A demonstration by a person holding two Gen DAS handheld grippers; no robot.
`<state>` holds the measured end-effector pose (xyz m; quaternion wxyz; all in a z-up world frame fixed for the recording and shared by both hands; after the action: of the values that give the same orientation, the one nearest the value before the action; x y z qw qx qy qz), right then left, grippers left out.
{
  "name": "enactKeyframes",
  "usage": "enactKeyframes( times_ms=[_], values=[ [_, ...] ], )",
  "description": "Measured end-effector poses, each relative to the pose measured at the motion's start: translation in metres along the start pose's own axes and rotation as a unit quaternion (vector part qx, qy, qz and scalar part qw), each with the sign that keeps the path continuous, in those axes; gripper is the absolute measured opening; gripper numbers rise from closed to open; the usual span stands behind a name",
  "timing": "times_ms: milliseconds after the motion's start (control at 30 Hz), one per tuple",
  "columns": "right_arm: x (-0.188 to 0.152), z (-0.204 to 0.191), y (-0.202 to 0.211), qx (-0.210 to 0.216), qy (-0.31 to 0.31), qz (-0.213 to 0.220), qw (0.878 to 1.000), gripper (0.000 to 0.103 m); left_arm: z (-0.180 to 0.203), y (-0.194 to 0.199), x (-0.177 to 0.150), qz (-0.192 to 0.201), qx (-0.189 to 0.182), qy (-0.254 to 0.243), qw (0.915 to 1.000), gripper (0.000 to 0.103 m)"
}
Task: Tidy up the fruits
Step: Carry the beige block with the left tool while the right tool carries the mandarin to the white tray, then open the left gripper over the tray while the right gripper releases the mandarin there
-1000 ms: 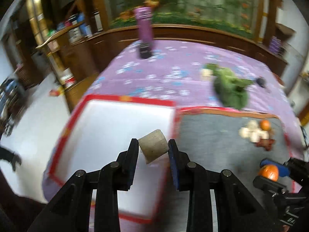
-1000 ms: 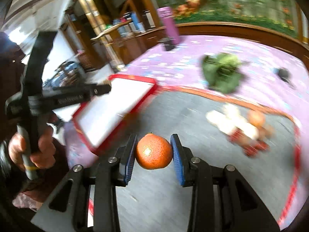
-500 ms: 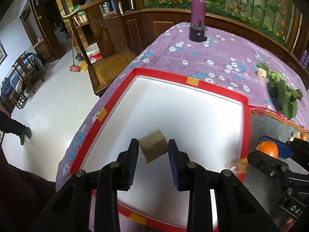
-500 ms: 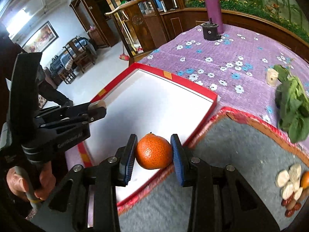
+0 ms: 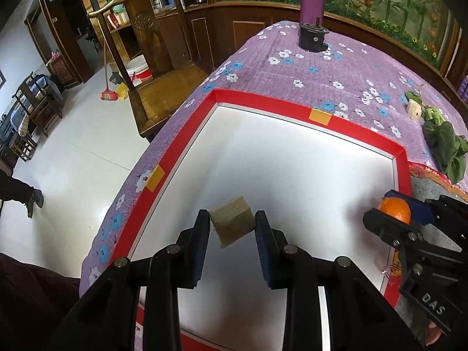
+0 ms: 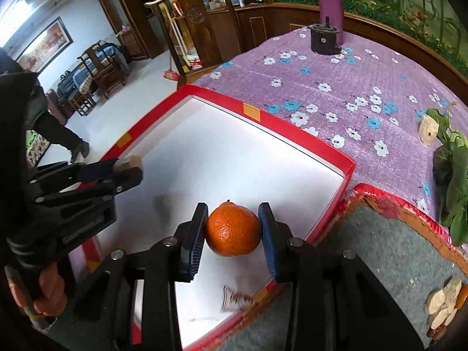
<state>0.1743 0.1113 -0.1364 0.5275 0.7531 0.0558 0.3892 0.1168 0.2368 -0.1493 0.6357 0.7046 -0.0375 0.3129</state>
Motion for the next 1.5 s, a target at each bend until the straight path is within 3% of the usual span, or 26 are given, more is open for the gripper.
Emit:
enactKeyframes(
  times_ms=[700,767,800,867,1100,1500],
  values=[
    [-0.006,0.005,-0.027,-0.033,-0.001,-0.022,0.999,0.038,0.003,-0.016,-0.004,-0.006,-0.002,-0.001,1.0,0.031],
    [-0.007,0.005,-0.027,-0.034,0.0,-0.023,0.999,0.041,0.003,-0.016,-0.005,-0.005,-0.002,-0.001,1.0,0.032],
    [-0.007,0.006,-0.026,-0.033,-0.003,-0.022,0.999,0.048,0.003,-0.016,-0.005,-0.006,-0.001,-0.001,1.0,0.032],
    [-0.006,0.007,-0.023,-0.036,-0.008,-0.016,0.999,0.056,0.004,-0.015,-0.005,-0.003,-0.003,-0.001,1.0,0.033],
    [-0.001,0.009,-0.001,-0.033,-0.017,0.014,0.999,0.057,0.011,0.005,0.0,0.021,-0.006,-0.007,0.9997,0.051],
    [-0.005,0.023,0.057,-0.036,-0.057,0.076,0.995,0.057,0.041,0.056,0.009,0.079,-0.01,-0.036,0.9962,0.054]
  ],
)
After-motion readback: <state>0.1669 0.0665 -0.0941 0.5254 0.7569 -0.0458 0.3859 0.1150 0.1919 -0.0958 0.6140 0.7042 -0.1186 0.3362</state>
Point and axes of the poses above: each gripper's, at about its wrist camera, not at the fingertips, and y roughly against the way its jaws point, z to its right, x to its top, the point moved 9 cm from there along -y, roughly the way its jaws point, and after that the axes turned 10 degrees about y, right-handed, at the moved point
